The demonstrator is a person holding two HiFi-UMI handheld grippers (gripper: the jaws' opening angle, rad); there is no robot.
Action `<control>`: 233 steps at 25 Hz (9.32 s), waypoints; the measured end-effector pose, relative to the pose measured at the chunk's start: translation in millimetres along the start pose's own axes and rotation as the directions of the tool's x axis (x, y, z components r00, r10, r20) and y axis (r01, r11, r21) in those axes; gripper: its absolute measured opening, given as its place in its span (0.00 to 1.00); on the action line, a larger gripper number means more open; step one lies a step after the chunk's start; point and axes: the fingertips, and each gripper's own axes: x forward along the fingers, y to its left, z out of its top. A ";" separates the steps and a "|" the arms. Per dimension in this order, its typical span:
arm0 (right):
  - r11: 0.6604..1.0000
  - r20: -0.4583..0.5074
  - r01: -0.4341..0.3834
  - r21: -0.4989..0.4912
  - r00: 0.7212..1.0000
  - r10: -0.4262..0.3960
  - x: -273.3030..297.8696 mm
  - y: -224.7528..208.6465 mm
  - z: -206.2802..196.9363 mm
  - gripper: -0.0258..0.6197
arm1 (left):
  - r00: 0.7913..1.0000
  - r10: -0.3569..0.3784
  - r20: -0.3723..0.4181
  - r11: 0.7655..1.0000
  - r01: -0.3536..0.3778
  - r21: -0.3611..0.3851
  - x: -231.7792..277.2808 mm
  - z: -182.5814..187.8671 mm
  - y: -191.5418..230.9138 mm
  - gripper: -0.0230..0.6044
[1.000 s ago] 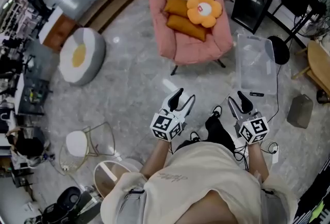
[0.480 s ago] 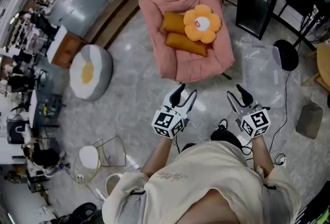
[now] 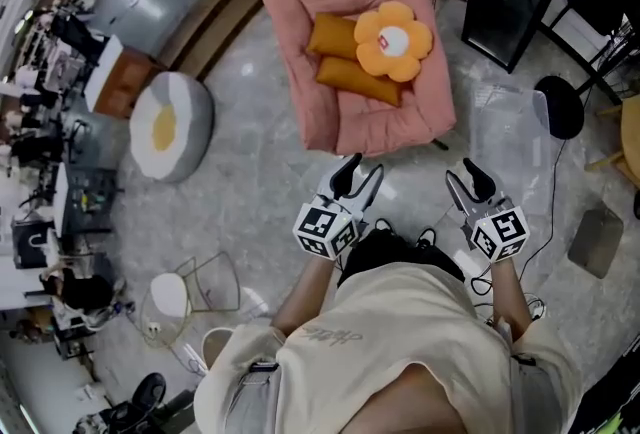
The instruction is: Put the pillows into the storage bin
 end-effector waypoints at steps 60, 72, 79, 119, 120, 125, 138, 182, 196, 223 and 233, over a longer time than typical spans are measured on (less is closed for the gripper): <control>0.983 -0.378 -0.146 -0.108 0.921 0.095 414.5 -291.4 52.3 0.36 | 0.985 0.163 -0.051 0.985 -0.166 -0.053 288.9 133.8 266.2 0.35; 0.934 -0.699 -0.295 -0.199 0.711 0.076 498.3 -325.9 -30.9 0.47 | 0.949 0.301 -0.093 0.939 -0.312 -0.148 278.3 115.2 304.3 0.34; 0.920 -0.775 -0.310 -0.241 0.632 0.010 531.9 -347.9 -69.0 0.56 | 0.936 0.332 -0.118 0.921 -0.349 -0.175 281.6 107.9 313.5 0.34; 0.876 -0.465 0.255 -0.409 0.768 -0.441 332.2 -293.6 13.6 0.24 | 0.999 -0.029 -0.020 0.999 0.029 -0.021 260.3 111.4 279.1 0.30; 0.869 -0.457 0.290 -0.400 0.759 -0.464 320.1 -295.1 13.2 0.24 | 0.998 -0.051 -0.022 0.999 0.050 -0.018 261.1 109.7 274.4 0.30; 0.807 -0.428 0.486 -0.336 0.684 -0.591 249.6 -293.1 5.4 0.24 | 0.983 -0.178 -0.048 0.984 0.179 0.000 263.7 101.2 252.5 0.30; 0.547 -0.447 0.805 -0.229 0.413 -0.794 57.4 -274.6 -40.9 0.24 | 0.905 -0.401 -0.143 0.913 0.408 0.020 285.4 65.2 188.4 0.30; 0.543 -0.568 0.833 0.102 0.497 -0.656 -89.3 -483.8 -159.9 0.36 | 0.883 -0.383 -0.270 0.906 0.416 0.074 433.0 60.6 -32.8 0.31; 0.639 -0.090 0.456 0.619 0.850 -0.519 -38.0 -496.3 -43.1 0.26 | 0.942 -0.255 -0.216 0.960 0.273 0.055 421.2 64.1 -19.2 0.32; 0.991 -0.249 -0.092 0.097 0.962 0.114 288.4 -201.1 44.6 0.26 | 0.960 0.279 -0.012 0.954 -0.278 -0.108 137.9 49.2 246.6 0.32; 0.983 -0.335 -0.185 0.007 0.925 0.177 359.9 -96.5 20.2 0.28 | 0.948 0.319 -0.008 0.942 -0.318 -0.102 60.4 29.6 318.7 0.32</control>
